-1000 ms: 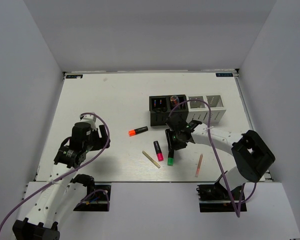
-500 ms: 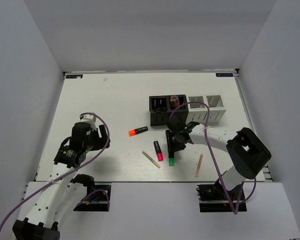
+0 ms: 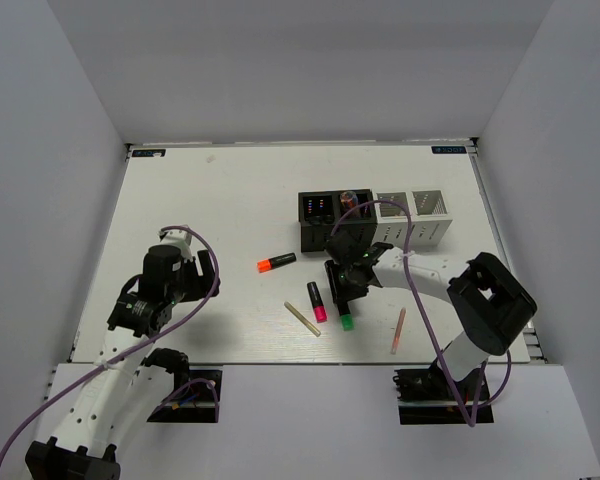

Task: Sort the stationery into containers
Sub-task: Pick up the pen from the center of the board.

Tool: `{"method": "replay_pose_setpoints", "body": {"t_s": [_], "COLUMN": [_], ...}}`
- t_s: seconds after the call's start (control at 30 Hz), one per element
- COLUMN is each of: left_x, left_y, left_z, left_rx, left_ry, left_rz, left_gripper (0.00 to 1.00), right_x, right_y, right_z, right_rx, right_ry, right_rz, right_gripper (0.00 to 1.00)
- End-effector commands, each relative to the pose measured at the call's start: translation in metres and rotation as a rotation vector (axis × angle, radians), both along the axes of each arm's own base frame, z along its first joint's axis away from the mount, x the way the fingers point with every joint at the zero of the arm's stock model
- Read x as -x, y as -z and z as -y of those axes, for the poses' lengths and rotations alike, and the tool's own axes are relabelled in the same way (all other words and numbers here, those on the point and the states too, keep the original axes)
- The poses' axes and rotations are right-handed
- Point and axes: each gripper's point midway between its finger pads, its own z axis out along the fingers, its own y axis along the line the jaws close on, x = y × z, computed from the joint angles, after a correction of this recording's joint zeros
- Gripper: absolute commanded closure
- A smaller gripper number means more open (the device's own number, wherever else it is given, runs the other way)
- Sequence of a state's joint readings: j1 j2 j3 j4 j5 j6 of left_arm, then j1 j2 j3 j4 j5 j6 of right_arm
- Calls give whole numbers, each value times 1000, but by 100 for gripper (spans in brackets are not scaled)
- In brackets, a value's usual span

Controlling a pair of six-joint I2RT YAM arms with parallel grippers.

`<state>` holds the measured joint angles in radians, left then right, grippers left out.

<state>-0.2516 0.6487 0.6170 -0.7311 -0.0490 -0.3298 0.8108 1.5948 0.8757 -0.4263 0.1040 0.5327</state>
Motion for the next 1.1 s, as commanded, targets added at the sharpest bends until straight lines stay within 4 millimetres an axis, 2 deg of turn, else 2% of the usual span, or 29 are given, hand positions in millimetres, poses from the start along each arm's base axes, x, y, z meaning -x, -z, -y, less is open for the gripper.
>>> {"method": "replay_pose_setpoints", "body": {"t_s": [0.0, 0.13, 0.27, 0.43, 0.63, 0.8, 0.93, 1.03, 1.07], "left_x": [-2, -2, -1, -1, -1, 0, -1, 0, 0], "left_y": [-3, -3, -3, -3, -3, -4, -4, -4, -3], "left_z": [0, -1, -1, -1, -1, -2, -2, -2, -2], "left_rx": [3, 1, 1, 2, 0, -2, -1, -3, -3], "left_ry": [5, 2, 1, 1, 3, -2, -1, -1, -2], "left_rz": [18, 23, 22, 26, 28, 32, 33, 32, 31], "left_gripper": [17, 17, 17, 17, 17, 17, 17, 17, 17], "right_x": [17, 21, 21, 30, 34, 42, 44, 46, 46], "right_y": [39, 44, 49, 56, 60, 61, 63, 66, 66], "right_z": [55, 62, 65, 72, 65, 61, 62, 62, 62], "right_rx": [278, 321, 338, 361, 330, 306, 307, 313, 314], "right_ry": [-59, -102, -125, -157, -164, -176, -192, -207, -206], "right_rz": [-54, -53, -33, -30, -42, -86, -95, -111, -113], "right_gripper": [56, 51, 51, 57, 65, 65, 58, 58, 65]}}
